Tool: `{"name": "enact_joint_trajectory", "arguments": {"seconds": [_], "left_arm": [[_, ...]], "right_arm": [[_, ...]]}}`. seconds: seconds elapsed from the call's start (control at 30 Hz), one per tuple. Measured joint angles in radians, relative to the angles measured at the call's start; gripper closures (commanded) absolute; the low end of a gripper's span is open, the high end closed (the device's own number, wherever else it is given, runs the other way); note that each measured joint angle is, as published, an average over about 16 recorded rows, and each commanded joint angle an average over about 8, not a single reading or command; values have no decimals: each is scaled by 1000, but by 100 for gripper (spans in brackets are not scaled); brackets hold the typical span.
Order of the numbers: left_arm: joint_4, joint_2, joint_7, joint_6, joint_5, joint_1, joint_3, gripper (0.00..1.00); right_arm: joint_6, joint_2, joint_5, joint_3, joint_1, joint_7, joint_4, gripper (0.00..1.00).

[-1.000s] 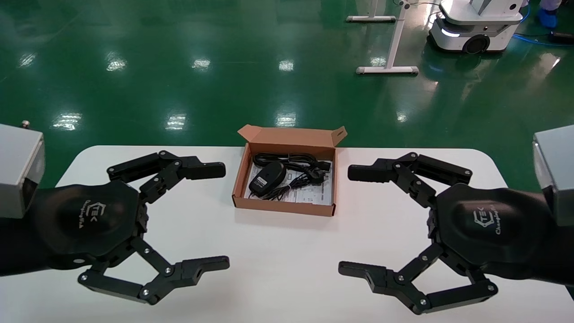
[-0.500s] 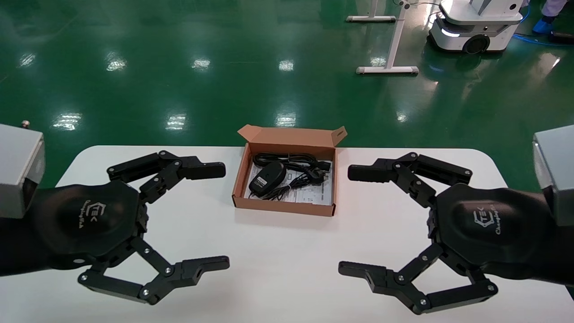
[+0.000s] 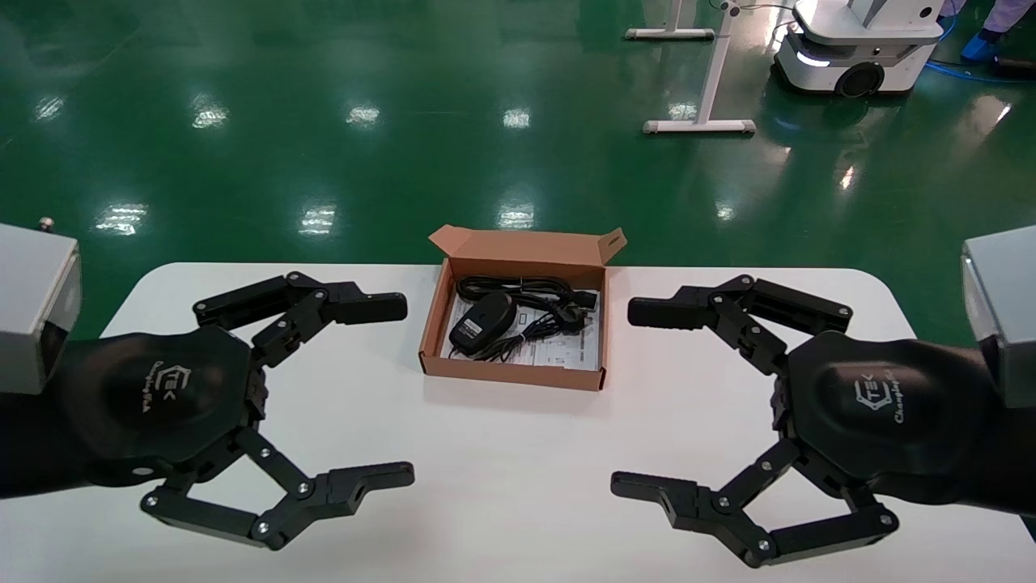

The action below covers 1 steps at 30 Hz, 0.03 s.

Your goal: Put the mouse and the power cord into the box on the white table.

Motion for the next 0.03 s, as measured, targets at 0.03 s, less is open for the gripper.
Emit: {"name": "enact_joint_trajectory", "arguments": {"seconds": [0.03], "left_arm": [[0, 0, 0, 0, 0, 0, 0, 0]], "right_arm": [[0, 0, 0, 0, 0, 0, 0, 0]]}}
